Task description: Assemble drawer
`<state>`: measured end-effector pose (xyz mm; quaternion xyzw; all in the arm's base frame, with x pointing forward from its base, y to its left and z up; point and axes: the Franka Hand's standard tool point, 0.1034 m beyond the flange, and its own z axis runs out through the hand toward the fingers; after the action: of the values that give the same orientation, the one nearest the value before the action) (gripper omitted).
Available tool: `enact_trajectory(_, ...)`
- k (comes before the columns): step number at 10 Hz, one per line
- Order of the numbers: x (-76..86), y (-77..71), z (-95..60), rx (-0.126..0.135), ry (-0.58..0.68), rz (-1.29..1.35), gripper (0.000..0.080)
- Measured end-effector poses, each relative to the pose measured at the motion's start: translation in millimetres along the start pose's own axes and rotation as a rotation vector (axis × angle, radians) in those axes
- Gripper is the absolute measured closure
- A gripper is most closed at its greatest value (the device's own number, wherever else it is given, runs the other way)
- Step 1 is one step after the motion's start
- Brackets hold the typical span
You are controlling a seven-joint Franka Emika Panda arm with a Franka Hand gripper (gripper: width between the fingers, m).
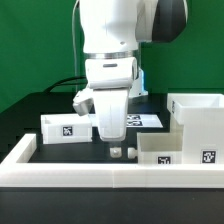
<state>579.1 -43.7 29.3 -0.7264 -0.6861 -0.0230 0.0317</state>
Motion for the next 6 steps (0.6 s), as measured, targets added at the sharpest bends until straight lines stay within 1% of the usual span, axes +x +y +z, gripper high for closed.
enact_trajectory(1, 2.3, 3.7, -0.8, -0.004, 0.022, -0.001, 0.0150)
enact_trajectory(2, 2.9, 6.9, -1.9, -0.001, 0.062, 0.010, 0.0150)
enact_trajectory(3, 7.7, 8.0, -2.0, 0.004, 0.102, 0.033, 0.0150)
enact_trajectory(5, 27.7, 6.3, -0.1, 0.005, 0.113, 0.050, 0.0150)
enact_trajectory(6, 26.1, 6.4, 0.7, -0.017, 0.110, 0.053, 0.0150)
